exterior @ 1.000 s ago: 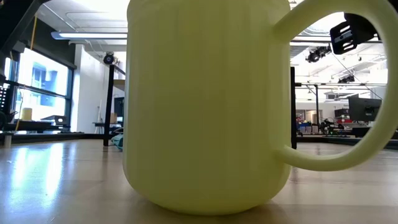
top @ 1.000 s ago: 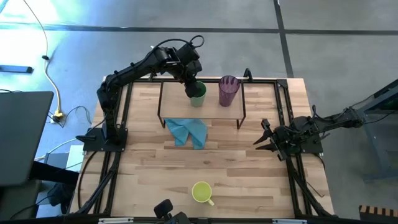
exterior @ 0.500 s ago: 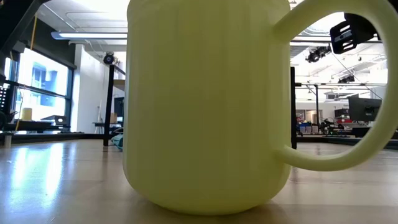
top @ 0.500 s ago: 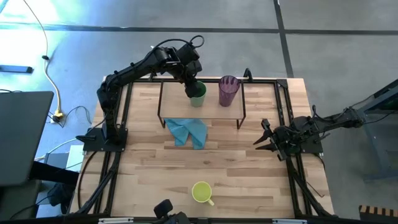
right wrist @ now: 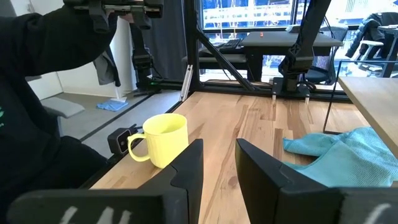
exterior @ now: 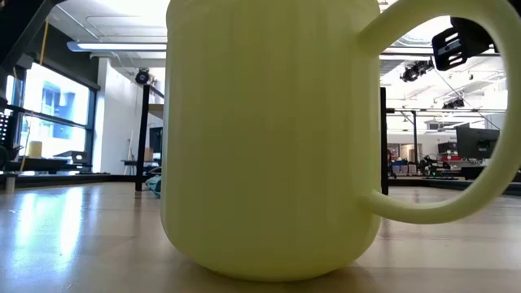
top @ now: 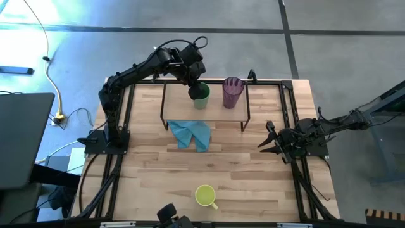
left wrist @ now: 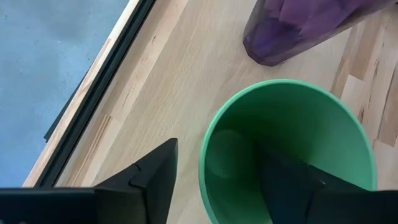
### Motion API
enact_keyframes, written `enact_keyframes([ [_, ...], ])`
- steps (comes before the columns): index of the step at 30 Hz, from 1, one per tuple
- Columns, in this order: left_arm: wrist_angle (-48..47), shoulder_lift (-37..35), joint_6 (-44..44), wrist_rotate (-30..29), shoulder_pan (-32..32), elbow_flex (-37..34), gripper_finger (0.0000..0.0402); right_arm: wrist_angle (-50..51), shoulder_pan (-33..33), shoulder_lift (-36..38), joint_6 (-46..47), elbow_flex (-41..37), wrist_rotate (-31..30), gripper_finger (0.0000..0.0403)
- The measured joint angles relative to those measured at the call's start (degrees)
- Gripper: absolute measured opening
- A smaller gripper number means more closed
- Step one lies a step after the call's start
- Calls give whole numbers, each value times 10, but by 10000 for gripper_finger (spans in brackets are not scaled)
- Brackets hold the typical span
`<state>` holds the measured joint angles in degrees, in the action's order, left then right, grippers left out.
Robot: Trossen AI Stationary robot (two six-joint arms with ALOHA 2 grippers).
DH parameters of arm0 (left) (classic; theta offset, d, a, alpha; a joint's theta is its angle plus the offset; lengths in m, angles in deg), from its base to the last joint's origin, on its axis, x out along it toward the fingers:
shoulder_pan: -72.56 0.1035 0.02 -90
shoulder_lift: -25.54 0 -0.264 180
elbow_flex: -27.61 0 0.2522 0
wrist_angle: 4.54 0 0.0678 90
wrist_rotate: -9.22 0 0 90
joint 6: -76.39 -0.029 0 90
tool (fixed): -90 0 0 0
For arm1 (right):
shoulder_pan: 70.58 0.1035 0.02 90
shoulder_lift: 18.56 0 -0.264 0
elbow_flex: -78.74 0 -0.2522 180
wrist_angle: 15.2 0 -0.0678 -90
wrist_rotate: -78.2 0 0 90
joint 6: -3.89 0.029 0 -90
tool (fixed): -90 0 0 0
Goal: Stack small to large cups/mugs on shelf
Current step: Put the yellow cup on the shelf
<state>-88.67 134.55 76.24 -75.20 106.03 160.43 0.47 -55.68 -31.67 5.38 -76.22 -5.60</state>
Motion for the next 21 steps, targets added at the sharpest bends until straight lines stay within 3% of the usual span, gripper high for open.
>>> enact_keyframes([
  [21,-2,0,2,-6,0,0,212,6,0,0,-1,0,0,83],
])
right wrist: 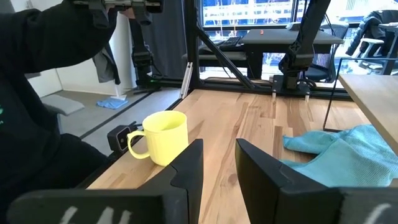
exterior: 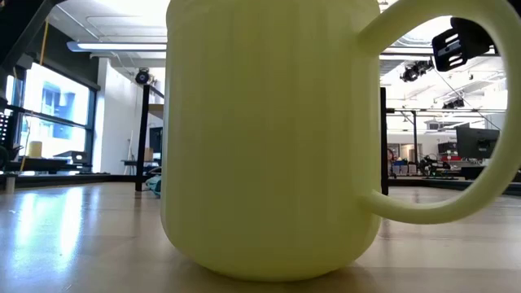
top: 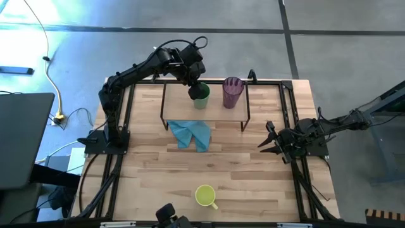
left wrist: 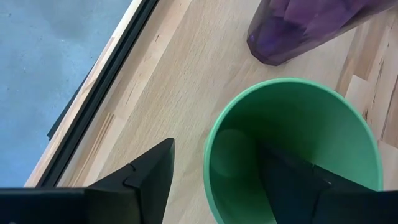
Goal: Stack small to large cups/mugs on shelf
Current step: Put the yellow cup on the shelf
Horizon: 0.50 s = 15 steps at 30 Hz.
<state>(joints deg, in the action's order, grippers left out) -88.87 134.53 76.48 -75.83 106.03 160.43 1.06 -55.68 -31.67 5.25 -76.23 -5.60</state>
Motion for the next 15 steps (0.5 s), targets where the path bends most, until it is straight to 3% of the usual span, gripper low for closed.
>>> enact_keyframes([
  [7,-3,-2,0,0,0,5,212,0,0,0,-3,0,0,83],
  [15,-24,-2,-1,0,-1,63,211,0,0,0,-3,0,0,83],
])
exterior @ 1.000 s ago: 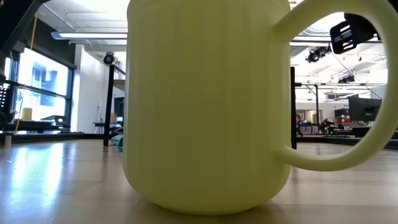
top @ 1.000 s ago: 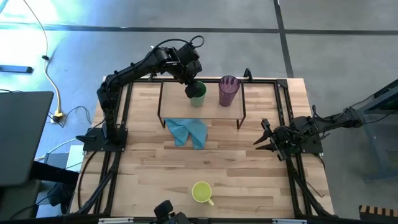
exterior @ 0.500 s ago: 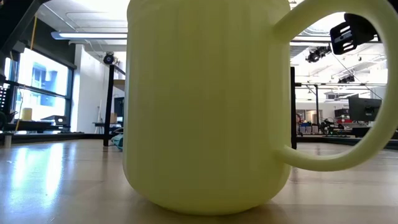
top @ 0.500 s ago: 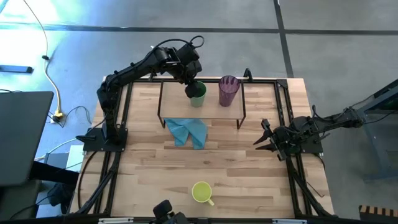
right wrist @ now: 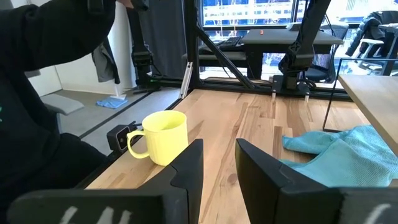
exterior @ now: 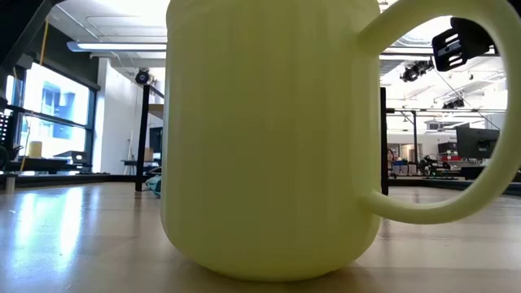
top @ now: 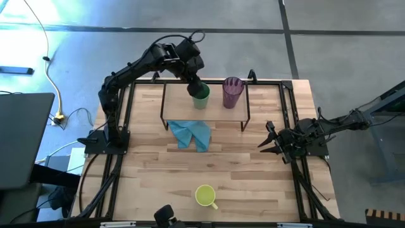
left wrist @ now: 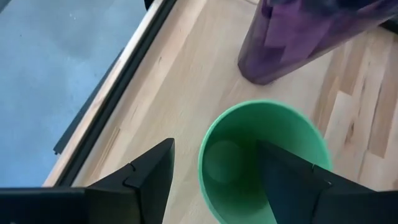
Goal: Stack small to large cups/mugs on shelf
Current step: Put the yellow cup on the shelf
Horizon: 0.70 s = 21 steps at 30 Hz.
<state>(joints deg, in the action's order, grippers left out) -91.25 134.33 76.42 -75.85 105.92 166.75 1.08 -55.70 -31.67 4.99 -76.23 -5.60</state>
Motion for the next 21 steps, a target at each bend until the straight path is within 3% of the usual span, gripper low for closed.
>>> enact_keyframes([
  [11,-58,-1,-3,0,0,96,211,0,0,0,1,0,0,83],
  [21,-61,-26,-22,0,0,96,211,0,0,0,1,0,0,83],
])
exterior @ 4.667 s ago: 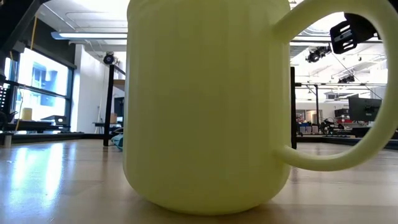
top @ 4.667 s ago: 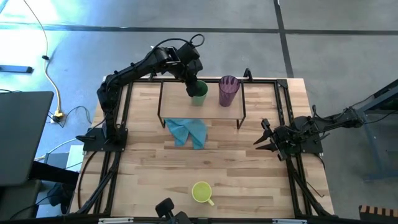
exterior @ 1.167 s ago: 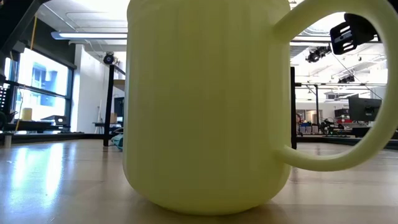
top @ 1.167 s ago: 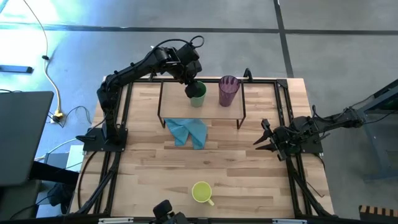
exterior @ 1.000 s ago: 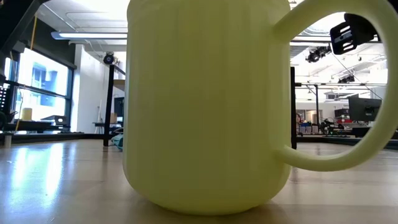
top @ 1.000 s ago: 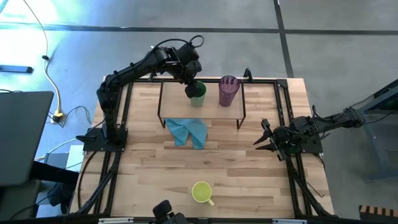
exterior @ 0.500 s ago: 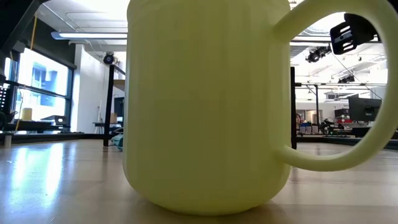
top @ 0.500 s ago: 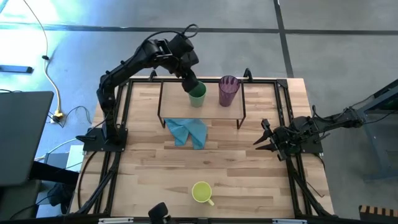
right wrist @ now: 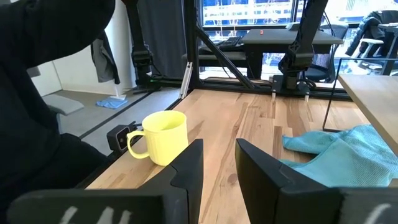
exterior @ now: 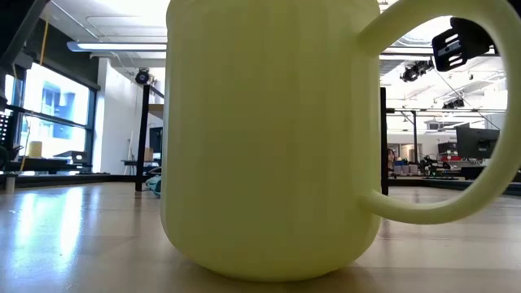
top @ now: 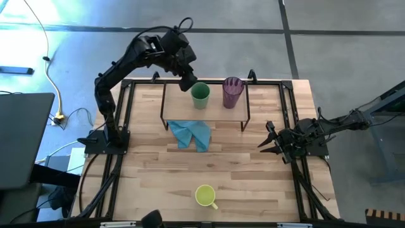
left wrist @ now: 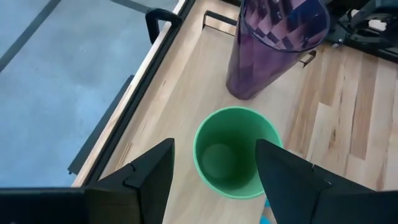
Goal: Stack small to large cups/mugs on shelf
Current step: Put the yellow cup on the shelf
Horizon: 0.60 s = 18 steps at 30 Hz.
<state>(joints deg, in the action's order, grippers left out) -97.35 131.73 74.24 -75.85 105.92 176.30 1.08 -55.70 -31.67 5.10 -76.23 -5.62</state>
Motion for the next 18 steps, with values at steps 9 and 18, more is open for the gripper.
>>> enact_keyframes([
  [9,-7,-34,-6,8,0,0,211,0,0,0,-12,0,0,83],
  [18,-26,-89,-6,50,0,0,211,-2,0,0,-12,0,-50,83],
])
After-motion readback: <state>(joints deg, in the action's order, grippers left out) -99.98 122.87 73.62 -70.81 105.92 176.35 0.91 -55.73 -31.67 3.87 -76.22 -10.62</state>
